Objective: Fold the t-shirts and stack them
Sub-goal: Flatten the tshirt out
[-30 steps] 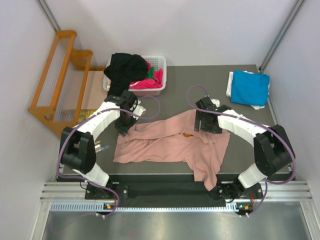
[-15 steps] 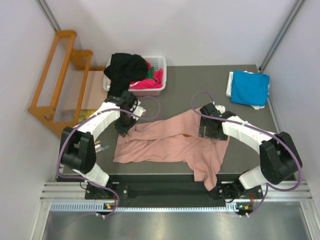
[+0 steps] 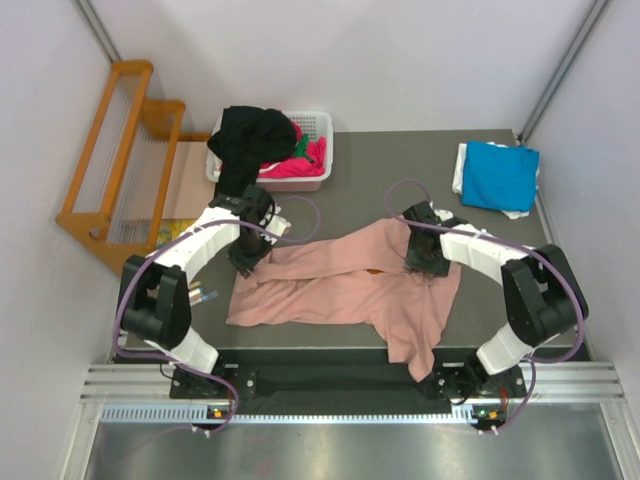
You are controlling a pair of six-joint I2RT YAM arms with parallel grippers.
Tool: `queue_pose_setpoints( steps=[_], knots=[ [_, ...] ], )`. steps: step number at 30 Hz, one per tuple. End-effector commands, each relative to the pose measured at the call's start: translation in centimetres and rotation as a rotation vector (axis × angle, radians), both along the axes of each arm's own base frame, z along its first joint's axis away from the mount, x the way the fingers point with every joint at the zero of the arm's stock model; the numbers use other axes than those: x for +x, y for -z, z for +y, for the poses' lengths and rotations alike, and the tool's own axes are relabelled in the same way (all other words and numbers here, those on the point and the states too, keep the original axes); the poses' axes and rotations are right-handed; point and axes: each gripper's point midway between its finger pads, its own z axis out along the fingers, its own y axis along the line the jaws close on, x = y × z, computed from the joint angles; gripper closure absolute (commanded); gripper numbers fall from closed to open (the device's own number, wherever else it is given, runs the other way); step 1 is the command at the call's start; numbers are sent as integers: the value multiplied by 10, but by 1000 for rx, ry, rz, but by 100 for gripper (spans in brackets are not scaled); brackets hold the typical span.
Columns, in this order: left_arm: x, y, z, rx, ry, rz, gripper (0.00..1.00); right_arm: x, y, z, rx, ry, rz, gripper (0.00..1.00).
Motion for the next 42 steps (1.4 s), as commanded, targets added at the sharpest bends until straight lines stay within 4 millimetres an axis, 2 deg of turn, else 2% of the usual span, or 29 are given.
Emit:
queue_pose_setpoints(
  steps=[1, 3, 4, 7, 11, 15, 20, 23, 26, 27, 29, 30, 33, 35, 42],
  knots=[
    [1, -8, 0, -13, 1, -40, 100, 26, -9, 7, 54, 5, -65, 53],
    [1, -7, 0, -13, 0, -40, 100, 27, -10, 9, 64, 3, -70, 66],
    [0, -6, 0, -12, 0, -37, 100, 27, -10, 9, 67, 1, -71, 82],
    [1, -3, 1, -9, -2, -35, 100, 28, -15, 11, 74, -8, -78, 100],
    [2, -2, -1, -11, -5, -31, 100, 30, -36, 12, 90, -14, -117, 100],
    [4, -3, -1, -11, -4, -36, 100, 37, -75, 15, 119, -30, -193, 97],
    [7, -7, -2, -12, -7, -42, 100, 42, -110, 15, 122, -59, -246, 96],
    [9, -8, -3, -16, -8, -49, 100, 44, -123, 16, 122, -73, -260, 92],
    [8, -10, -2, -16, -8, -47, 100, 39, -124, 15, 121, -83, -253, 81],
    [7, -10, -3, -18, -6, -46, 100, 38, -122, 14, 123, -82, -251, 66],
    [7, -12, -3, -21, -6, -50, 100, 30, -106, 11, 107, -85, -209, 51],
    [7, -12, -3, -23, -3, -51, 100, 27, -96, 10, 99, -85, -184, 35],
    [8, -15, -3, -24, 0, -59, 100, 17, -69, 8, 89, -86, -115, 22],
    [8, -15, -2, -19, 4, -59, 100, 11, -55, 8, 89, -80, -88, 22],
    [6, -12, -1, -11, 3, -53, 100, 13, -47, 14, 117, -81, -79, 26]
  ],
)
